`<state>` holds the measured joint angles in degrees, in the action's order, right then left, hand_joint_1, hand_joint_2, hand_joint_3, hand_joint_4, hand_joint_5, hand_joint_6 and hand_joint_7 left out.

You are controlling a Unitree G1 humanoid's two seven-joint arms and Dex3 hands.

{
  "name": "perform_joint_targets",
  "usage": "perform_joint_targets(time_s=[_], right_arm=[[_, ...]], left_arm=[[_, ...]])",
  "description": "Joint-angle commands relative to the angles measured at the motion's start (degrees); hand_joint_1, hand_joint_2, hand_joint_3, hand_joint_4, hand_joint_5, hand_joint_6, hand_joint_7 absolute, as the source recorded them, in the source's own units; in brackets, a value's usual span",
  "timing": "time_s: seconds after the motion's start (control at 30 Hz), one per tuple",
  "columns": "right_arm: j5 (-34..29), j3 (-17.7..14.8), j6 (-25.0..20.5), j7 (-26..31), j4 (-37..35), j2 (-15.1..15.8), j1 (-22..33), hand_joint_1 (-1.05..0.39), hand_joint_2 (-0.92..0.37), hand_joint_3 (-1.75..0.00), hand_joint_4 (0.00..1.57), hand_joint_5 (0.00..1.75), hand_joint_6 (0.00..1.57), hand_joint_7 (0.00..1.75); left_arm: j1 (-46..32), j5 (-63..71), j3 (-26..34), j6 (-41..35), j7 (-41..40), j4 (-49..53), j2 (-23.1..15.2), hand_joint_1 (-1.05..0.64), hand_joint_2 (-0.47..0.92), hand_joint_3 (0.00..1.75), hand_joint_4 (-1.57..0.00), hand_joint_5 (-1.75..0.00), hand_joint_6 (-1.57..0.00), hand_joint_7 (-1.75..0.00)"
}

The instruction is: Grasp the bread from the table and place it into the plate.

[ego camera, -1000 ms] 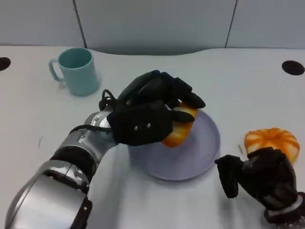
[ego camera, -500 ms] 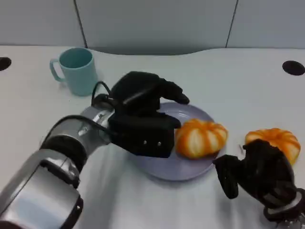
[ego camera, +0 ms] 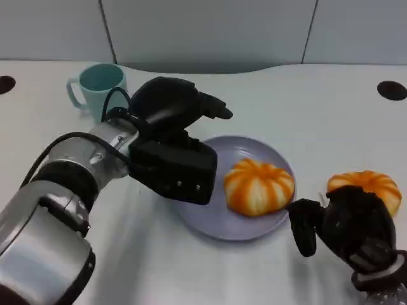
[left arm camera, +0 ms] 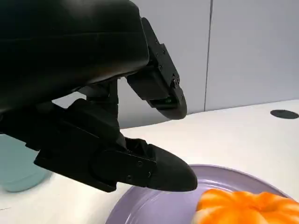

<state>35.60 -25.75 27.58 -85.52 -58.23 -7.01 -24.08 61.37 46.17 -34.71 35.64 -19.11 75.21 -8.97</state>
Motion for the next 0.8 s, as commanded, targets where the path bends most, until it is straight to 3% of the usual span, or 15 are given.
perform_joint_targets(time_s=[0.03,0.13,0.17,0.23,0.3,0.4,0.47,0.53,0.6,0.63,0.67,0.73,0.8], right_arm=[[0.2,-0.2,0.6,0.7,-0.6,0.3,-0.3,-0.44,-0.88,-0.01,0.89,1.75,1.0,0.8],[-0.4,0.2,2.3,0.9,-0.4,0.5,-0.2,-0.46,-0.88,-0.01,0.89,1.75,1.02,0.78],[-0.8,0.4,3.0,0.9,-0.2,0.6,-0.2,-0.45,-0.9,-0.01,0.89,1.75,0.96,0.91],[-0.2,0.2,2.9,0.4,-0.2,0.3,-0.3,-0.43,-0.89,0.0,0.89,1.75,0.93,0.99],[0.1,0.0,3.4,0.3,-0.3,-0.1,-0.4,-0.41,-0.89,0.0,0.89,1.75,0.97,0.73],[0.5,0.2,2.0,-0.6,0.1,0.0,-0.7,-0.42,-0.92,-0.01,0.9,1.75,0.98,0.77],[2.1,-1.2,3.8,-0.7,0.2,-1.3,-0.7,-0.42,-0.91,0.0,0.9,1.75,1.03,0.56],[0.6,0.1,3.0,0.2,0.6,-0.2,-0.5,-0.45,-0.91,0.0,0.89,1.75,1.07,0.53],[-1.1,1.7,1.0,0.8,0.7,1.5,-0.3,-0.46,-0.91,0.0,0.89,1.75,1.08,0.55],[-1.8,2.4,-0.5,0.6,0.5,2.5,-0.5,-0.44,-0.91,-0.01,0.88,1.75,0.95,0.89],[-2.2,2.8,-2.3,0.6,0.3,3.4,-0.5,-0.41,-0.9,-0.01,0.86,1.75,0.83,1.1],[-2.3,3.2,-4.5,0.9,0.5,4.1,-0.5,-0.36,-0.88,0.0,0.85,1.75,0.77,1.28],[-1.0,2.2,-4.8,0.3,0.1,3.2,-0.8,-0.36,-0.88,0.0,0.85,1.75,0.76,1.33]], left_arm=[[0.1,-2.0,1.4,1.8,0.7,-0.3,-1.5,-0.98,0.92,0.24,-0.37,-1.6,-0.73,-0.03],[-0.7,-4.5,3.5,3.8,2.2,-0.6,-2.7,-0.98,0.92,0.24,-0.36,-1.6,-0.73,-0.03],[-1.3,-6.1,4.9,5.2,3.1,-0.9,-3.4,-0.98,0.92,0.24,-0.39,-1.59,-0.75,-0.05],[-3.1,-10.2,8.3,8.2,5.7,-1.8,-5.4,-0.99,0.92,0.24,-0.4,-1.56,-0.76,-0.06],[-5.0,-14.6,11.6,10.7,8.7,-2.6,-6.6,-0.99,0.92,0.25,-0.46,-1.49,-0.78,-0.09],[-8.4,-25.1,19.2,13.0,18.3,-3.6,-6.5,-0.99,0.92,0.21,-0.58,-1.29,-0.81,-0.19],[-10.9,-33.2,24.6,13.2,25.5,-4.7,-5.3,-0.97,0.92,0.16,-0.81,-1.04,-0.84,-0.29],[-13.1,-40.4,29.3,12.5,32.6,-5.9,-3.9,-0.96,0.92,0.14,-0.98,-0.81,-0.85,-0.36],[-14.7,-45.8,32.8,11.4,38.5,-7.0,-2.5,-0.96,0.92,0.14,-1.04,-0.72,-0.86,-0.38],[-15.6,-49.0,34.8,10.2,42.0,-7.4,-1.6,-0.99,0.92,0.18,-1.11,-0.65,-0.86,-0.4],[-16.5,-52.5,37.0,8.7,46.0,-7.7,-0.8,-1.0,0.92,0.21,-1.19,-0.53,-0.88,-0.41],[-17.5,-57.2,40.2,6.3,52.3,-8.2,0.4,-1.0,0.92,0.22,-1.35,-0.28,-0.95,-0.35],[-18.6,-61.9,43.6,1.9,58.4,-8.5,1.3,-0.99,0.92,0.22,-1.38,-0.22,-0.97,-0.32]])
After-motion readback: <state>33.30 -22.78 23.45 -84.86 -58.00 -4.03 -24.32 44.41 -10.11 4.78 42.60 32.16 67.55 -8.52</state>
